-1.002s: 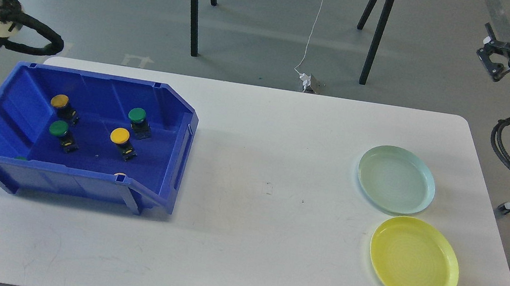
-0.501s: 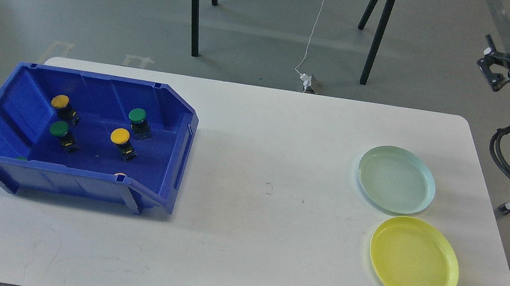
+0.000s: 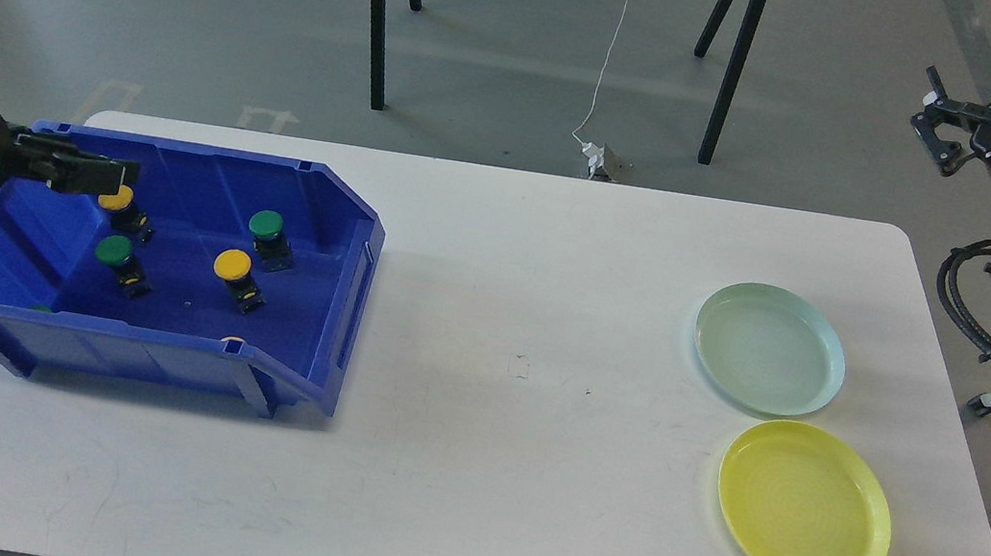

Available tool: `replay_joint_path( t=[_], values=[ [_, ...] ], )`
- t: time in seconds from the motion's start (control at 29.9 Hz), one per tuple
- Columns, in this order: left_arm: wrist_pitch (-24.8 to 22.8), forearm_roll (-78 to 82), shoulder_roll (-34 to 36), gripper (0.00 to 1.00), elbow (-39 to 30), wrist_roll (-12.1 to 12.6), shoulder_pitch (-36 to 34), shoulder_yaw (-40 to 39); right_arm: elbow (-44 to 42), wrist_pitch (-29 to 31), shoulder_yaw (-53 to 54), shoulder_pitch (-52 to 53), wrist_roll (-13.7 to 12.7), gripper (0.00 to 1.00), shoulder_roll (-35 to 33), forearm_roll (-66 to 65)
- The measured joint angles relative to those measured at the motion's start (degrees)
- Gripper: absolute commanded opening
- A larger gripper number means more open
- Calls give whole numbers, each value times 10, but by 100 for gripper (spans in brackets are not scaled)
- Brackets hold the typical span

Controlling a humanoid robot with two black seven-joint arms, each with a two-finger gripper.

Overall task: Pass button and place on color plate
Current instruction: 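Lower the left gripper and grasp the green-topped button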

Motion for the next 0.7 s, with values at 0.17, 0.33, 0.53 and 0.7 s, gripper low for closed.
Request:
replay_joint_path(
  t=[0.17,0.33,0.53,0.7],
  values=[
    [-4,0,-63,90,70,-1,24,5,1,0,0,0,0,100,1,0],
    [-4,1,-98,88,112,-3,34,6,1,0,0,0,0,100,2,0],
    [-4,16,-137,84,165,-6,35,8,2,0,-5,-4,0,100,2,-1],
    [-4,38,-158,83,190,-7,36,13,2,0,-26,-4,0,100,3,-1]
  ],
)
